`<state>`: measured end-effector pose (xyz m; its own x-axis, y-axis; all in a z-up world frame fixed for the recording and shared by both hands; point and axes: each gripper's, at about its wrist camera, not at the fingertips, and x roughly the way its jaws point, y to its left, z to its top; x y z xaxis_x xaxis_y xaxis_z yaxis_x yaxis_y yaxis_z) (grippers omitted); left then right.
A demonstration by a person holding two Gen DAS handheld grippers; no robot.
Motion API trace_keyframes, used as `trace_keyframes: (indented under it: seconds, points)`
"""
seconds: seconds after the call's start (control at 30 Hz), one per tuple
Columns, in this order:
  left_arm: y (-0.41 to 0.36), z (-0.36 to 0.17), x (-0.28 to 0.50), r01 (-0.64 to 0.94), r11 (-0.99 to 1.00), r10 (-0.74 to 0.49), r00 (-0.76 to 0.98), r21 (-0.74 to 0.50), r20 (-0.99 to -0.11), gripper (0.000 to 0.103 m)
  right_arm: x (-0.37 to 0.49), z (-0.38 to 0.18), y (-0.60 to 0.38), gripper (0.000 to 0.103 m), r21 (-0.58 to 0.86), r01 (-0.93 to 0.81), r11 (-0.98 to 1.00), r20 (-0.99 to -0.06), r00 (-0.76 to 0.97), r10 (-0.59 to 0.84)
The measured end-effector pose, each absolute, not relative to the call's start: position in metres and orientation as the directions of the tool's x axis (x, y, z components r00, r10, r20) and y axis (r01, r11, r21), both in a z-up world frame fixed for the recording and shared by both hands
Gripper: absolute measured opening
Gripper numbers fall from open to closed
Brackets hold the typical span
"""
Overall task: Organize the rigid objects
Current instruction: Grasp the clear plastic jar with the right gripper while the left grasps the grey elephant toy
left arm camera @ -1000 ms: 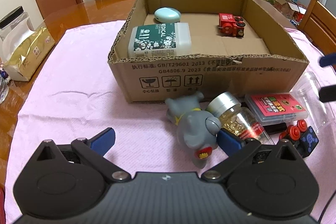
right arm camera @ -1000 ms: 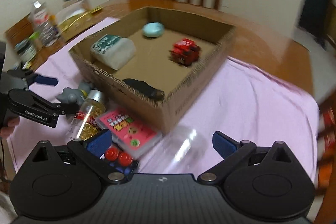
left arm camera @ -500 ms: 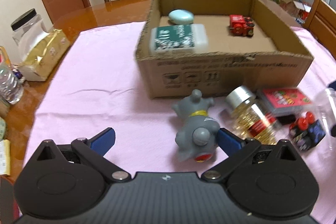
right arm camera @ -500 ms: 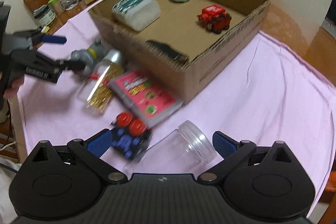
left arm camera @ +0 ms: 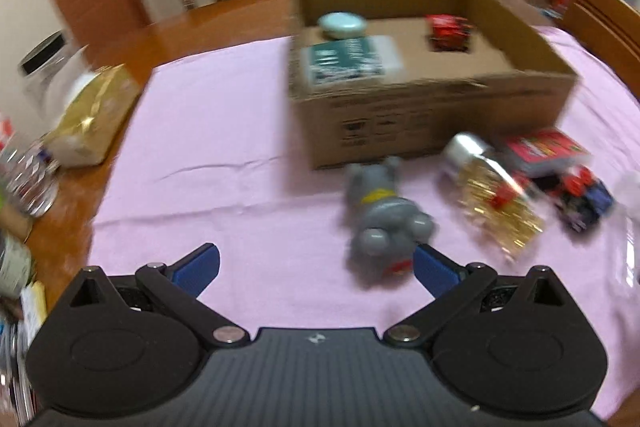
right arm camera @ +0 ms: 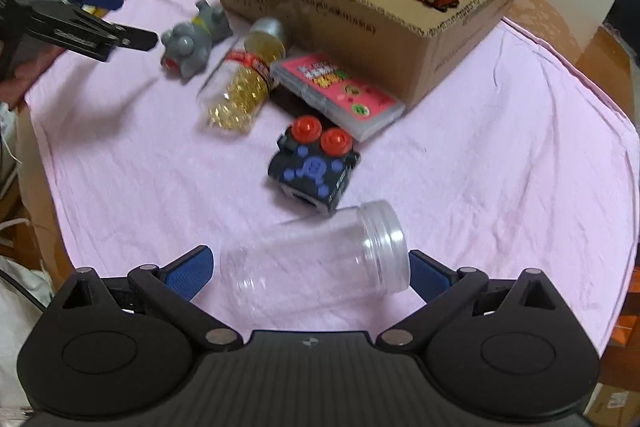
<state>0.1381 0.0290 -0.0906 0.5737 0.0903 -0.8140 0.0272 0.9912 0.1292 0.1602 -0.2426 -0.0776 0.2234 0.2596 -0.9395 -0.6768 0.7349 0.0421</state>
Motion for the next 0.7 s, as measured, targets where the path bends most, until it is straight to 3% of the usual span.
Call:
trace_keyframes:
  seconds: [0.27,0.37,0.7]
  points:
    - [0.015,-0.097,0.144,0.265,0.954,-0.026,0.541,0.141,-0.84,0.102,0.143,-0.083,-0.229,0.103,-0.087,-0.652,0.753,-0.928,0.329,0.177]
    - [0.017,-0.1,0.147,0.328,0.933,-0.055,0.534,0.147,-0.844,0.102,0.138,-0.086,-0.221,0.094,-0.136,-0.611,0.78,-0.923,0.363,0.123]
    - [0.025,-0.11,0.18,0.497,0.863,-0.205,0.517,0.096,-0.831,0.102,0.139,-0.088,-0.211,0.094,-0.092,-0.412,0.907,-0.92,0.382,0.08]
